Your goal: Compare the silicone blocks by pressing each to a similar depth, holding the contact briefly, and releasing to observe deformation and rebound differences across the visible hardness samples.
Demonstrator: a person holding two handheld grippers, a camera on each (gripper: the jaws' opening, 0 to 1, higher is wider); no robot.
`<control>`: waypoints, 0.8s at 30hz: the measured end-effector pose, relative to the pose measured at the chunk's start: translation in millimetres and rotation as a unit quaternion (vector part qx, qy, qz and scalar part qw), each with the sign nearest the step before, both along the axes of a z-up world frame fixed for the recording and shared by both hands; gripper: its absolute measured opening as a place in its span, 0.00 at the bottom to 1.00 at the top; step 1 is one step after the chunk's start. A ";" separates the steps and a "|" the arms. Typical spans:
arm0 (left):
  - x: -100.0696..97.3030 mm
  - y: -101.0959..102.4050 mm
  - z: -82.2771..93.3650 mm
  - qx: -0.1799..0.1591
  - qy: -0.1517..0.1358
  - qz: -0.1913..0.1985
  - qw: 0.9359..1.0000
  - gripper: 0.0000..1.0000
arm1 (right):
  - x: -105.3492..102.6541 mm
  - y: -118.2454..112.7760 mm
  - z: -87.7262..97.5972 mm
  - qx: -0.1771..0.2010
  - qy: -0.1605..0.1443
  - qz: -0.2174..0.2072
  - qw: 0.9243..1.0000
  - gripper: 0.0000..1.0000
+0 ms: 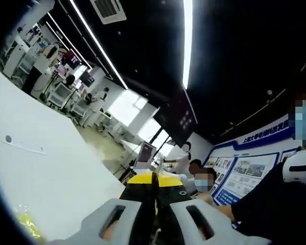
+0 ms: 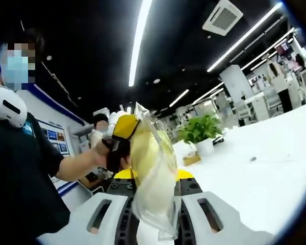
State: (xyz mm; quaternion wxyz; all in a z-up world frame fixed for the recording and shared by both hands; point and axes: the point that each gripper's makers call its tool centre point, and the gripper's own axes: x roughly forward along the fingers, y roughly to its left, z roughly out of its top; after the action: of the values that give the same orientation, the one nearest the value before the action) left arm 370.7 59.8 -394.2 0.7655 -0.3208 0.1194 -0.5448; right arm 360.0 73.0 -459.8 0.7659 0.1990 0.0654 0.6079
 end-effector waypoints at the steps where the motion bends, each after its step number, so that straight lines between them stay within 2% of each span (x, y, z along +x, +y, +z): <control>1: -0.2 0.3 -0.3 0.001 -0.001 0.001 1.000 0.00 | -0.1 0.2 -0.2 -0.003 -0.002 -0.001 1.000 0.12; 7: -0.8 3.3 -4.6 0.011 -0.003 0.002 1.000 0.00 | -2.9 2.8 -4.8 -0.019 0.002 0.010 1.000 0.11; 10: -1.4 3.7 -7.2 0.019 -0.006 0.003 1.000 0.00 | -2.7 2.1 -7.8 -0.030 -0.006 0.009 0.999 0.11; 20: -1.9 2.1 -7.5 0.016 -0.003 0.002 1.000 0.00 | -5.0 -0.5 -7.9 -0.031 0.006 0.015 0.999 0.12; 24: -3.8 1.3 -7.9 0.015 0.002 -0.002 1.000 0.00 | -6.2 -1.3 -8.2 -0.035 0.001 0.012 0.999 0.12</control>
State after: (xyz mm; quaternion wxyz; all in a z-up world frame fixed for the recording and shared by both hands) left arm 366.9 61.1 -402.1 0.7690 -0.3105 0.1298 -0.5435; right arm 353.8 71.7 -468.0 0.7651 0.1721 0.0895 0.6140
